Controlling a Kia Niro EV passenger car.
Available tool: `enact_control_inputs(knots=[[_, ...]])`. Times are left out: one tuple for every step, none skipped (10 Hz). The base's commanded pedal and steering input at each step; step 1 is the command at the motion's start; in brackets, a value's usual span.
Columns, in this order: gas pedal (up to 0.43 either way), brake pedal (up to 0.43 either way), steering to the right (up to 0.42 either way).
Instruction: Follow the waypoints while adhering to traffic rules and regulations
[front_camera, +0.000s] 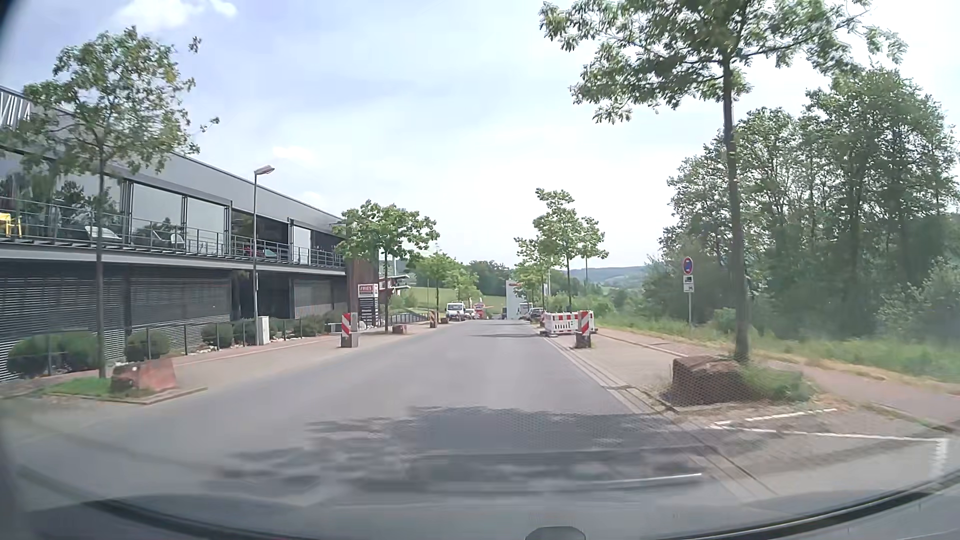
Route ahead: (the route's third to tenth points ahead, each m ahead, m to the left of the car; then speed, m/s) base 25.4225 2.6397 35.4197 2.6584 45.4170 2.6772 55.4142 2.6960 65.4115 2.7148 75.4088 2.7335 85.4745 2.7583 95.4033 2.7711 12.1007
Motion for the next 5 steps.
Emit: enact_control_inputs(knots=[[0.098,0.0,-0.005],[0.098,0.0,-0.004],[0.098,0.0,-0.004],[0.098,0.0,-0.004],[0.098,0.0,-0.004]])
